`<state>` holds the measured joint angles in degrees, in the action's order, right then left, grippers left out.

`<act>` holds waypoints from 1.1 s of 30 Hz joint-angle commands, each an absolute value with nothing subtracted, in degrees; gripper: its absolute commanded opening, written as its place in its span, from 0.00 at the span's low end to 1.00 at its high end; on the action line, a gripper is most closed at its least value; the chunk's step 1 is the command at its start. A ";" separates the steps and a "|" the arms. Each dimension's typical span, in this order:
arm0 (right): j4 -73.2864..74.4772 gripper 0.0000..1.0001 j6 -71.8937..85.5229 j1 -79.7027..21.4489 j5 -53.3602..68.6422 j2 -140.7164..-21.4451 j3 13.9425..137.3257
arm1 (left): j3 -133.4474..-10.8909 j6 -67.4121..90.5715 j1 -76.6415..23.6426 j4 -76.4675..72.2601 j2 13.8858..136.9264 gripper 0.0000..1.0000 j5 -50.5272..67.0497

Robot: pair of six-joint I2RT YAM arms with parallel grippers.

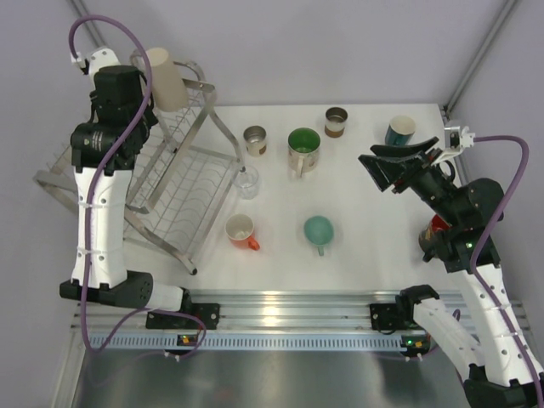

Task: Load the cups into the dish rack
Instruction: Place the cup upside down on the dish rack

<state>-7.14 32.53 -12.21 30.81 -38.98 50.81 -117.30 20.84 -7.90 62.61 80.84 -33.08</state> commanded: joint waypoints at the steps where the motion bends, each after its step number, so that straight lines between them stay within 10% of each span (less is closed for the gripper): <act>1: -7.39 0.56 31.29 -11.78 29.71 -37.97 51.77 | -118.39 20.48 -7.56 59.50 81.12 0.43 -33.57; 19: -7.21 0.56 30.94 -11.69 29.53 -39.11 52.12 | -120.15 17.57 -7.56 55.28 80.69 0.44 -22.32; 27: -5.37 0.56 31.99 -11.69 26.90 -40.95 52.64 | -121.64 17.58 -7.56 53.62 78.05 0.64 -27.78; 33: 3.59 0.56 32.26 -11.69 18.65 -43.85 54.22 | -124.44 17.13 -7.65 49.92 77.87 0.71 -10.23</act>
